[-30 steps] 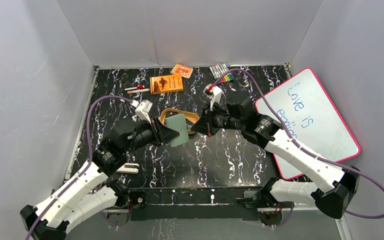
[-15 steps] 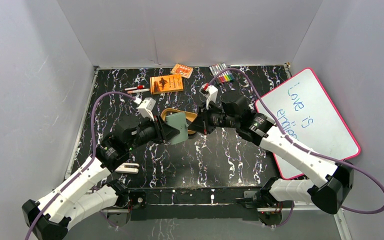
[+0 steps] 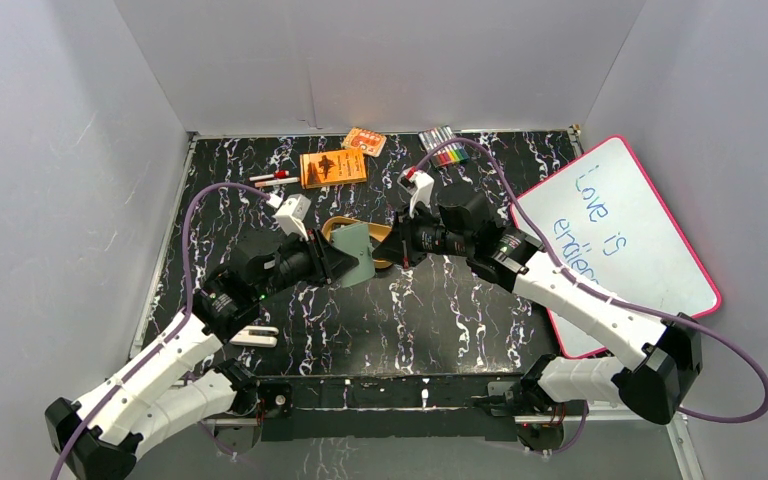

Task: Put the credit cards into the card holder
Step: Close the card holder.

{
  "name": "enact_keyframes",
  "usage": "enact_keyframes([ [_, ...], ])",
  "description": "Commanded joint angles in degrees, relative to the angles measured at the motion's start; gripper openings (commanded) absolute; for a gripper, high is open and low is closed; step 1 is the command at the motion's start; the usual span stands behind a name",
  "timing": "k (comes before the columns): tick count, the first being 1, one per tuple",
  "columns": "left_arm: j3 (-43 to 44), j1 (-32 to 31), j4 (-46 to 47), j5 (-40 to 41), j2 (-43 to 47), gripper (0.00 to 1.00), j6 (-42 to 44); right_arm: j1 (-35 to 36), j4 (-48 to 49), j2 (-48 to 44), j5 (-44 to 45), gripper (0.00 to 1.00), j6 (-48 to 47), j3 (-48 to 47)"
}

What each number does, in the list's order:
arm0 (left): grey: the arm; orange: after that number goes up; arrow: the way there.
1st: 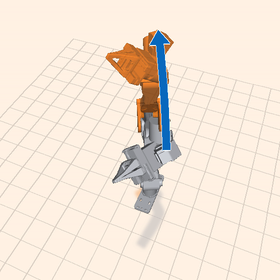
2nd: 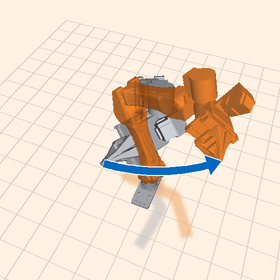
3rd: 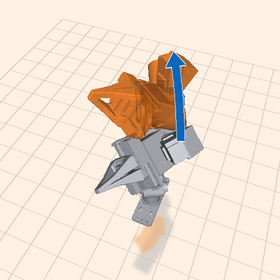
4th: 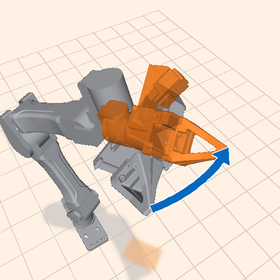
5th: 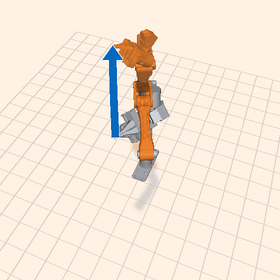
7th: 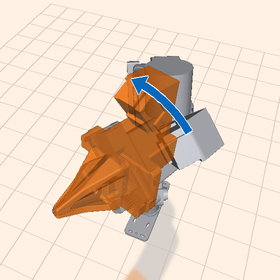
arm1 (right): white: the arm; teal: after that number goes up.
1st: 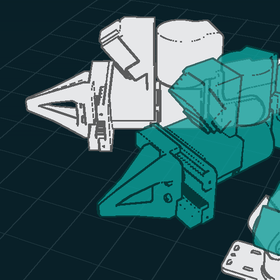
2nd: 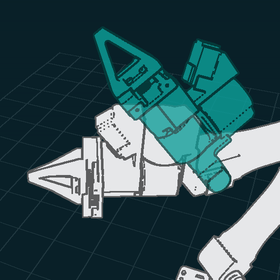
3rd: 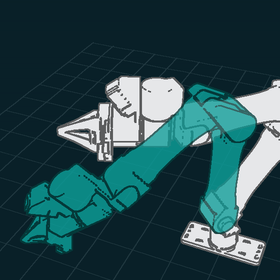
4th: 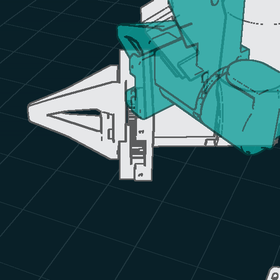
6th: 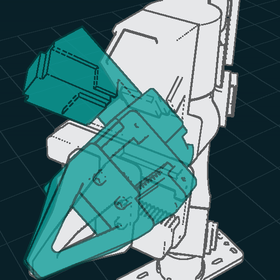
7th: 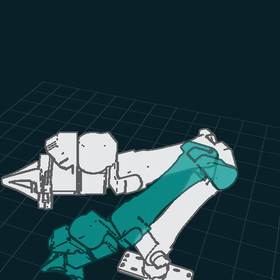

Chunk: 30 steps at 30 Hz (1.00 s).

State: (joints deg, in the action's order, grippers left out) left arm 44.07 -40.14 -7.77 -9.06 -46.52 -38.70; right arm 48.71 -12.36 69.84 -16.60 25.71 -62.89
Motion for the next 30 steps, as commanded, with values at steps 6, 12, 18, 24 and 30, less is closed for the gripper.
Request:
enact_keyframes([
  [6,2.45,-0.10,2.46,3.12,-1.14,0.00,-1.66,0.19,2.16,-1.67,3.77,0.00,0.16,1.32],
  [12,3.85,-1.16,2.91,3.26,-4.42,0.00,-1.47,0.25,-0.97,-3.86,7.35,0.00,-1.12,1.87],
  [18,3.72,-1.84,3.73,3.17,-5.76,0.00,-1.16,0.20,-1.21,-4.02,8.16,0.00,-0.99,2.88],
  [24,0.83,-1.81,3.40,4.50,-3.87,0.00,-1.42,0.18,-0.04,-2.46,7.82,0.00,-0.92,2.34],
  [30,-0.16,-1.86,1.43,5.65,-2.19,0.00,-1.43,0.25,1.23,-1.61,7.77,0.00,-1.03,2.92],
])
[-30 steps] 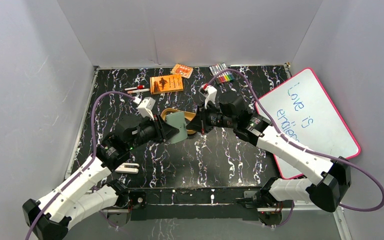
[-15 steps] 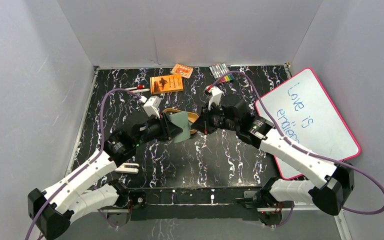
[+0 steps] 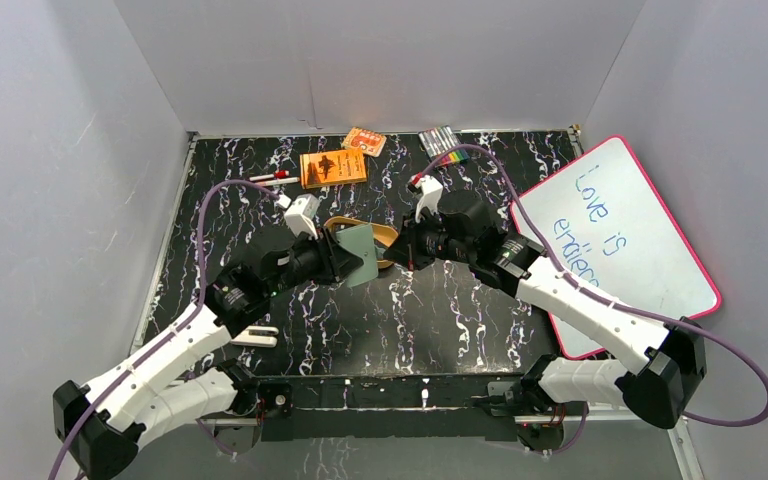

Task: Put the credit cards into the card holder
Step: Close the card holder.

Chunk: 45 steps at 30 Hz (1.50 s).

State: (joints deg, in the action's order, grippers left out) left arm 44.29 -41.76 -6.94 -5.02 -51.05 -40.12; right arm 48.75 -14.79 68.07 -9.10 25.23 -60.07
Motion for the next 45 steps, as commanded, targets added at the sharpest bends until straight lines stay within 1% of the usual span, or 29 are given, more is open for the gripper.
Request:
enact_keyframes([
  [1,-0.61,-0.23,0.37,1.62,2.70,0.00,0.00,0.38,3.76,0.25,0.50,0.00,-0.54,0.07],
  [7,-1.43,-0.22,-0.79,1.90,4.64,0.00,0.13,3.96,2.96,1.78,4.68,0.00,-1.90,-1.60],
  [12,-2.02,-0.18,-1.59,2.25,5.85,0.00,-0.10,4.71,3.27,2.06,5.46,0.00,-1.86,-1.86],
  [25,-2.20,-0.24,-1.59,1.05,6.23,0.00,0.27,5.09,6.41,3.19,2.71,0.00,0.11,-1.45],
  [33,-1.85,-0.24,-1.58,-0.05,5.20,0.00,1.30,5.17,7.59,4.85,0.58,0.00,1.24,-2.98],
  [45,-0.58,-0.21,-3.06,2.68,4.48,0.00,3.22,5.19,9.60,4.34,0.63,0.00,4.50,-2.37],
])
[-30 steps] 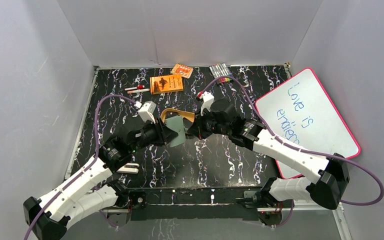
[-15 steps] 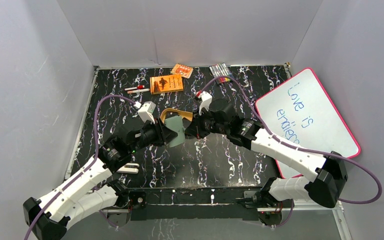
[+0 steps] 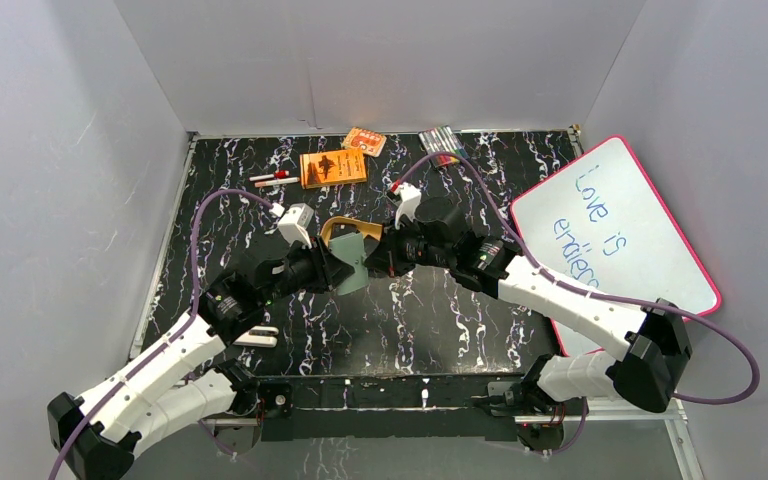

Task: Put the credit cards into the card holder
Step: Close the card holder.

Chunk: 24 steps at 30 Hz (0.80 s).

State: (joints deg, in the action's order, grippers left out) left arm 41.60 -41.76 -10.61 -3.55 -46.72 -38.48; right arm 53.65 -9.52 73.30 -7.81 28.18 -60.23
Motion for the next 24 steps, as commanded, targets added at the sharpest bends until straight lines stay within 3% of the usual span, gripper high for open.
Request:
enact_keyframes([
  [1,2.22,-0.23,0.35,1.43,0.07,0.00,1.90,0.31,4.52,-0.94,-0.55,0.00,1.65,-1.98],
  [24,2.90,-0.25,-0.12,1.06,0.31,0.00,2.84,0.31,5.03,2.20,-2.49,0.00,2.01,-3.53],
])
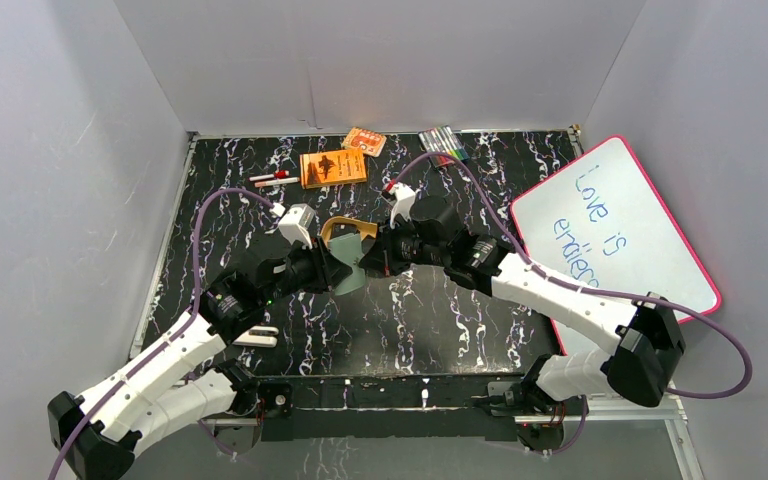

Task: Put the credit cards into the card holder
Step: Close the card holder.

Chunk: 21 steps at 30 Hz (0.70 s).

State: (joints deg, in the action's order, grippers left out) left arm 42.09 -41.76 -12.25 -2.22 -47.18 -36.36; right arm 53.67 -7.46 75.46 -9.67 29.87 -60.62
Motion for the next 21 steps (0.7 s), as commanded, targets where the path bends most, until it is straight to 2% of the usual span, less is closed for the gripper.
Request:
enact_keyframes([
  [1,2.39,-0.25,1.60,-0.33,0.73,0.00,0.74,0.29,3.01,0.18,-0.61,0.00,0.28,-3.18],
  [21,2.95,-0.25,2.30,-1.16,0.60,0.00,0.79,1.25,1.69,2.56,-1.11,0.00,-0.39,-5.43],
])
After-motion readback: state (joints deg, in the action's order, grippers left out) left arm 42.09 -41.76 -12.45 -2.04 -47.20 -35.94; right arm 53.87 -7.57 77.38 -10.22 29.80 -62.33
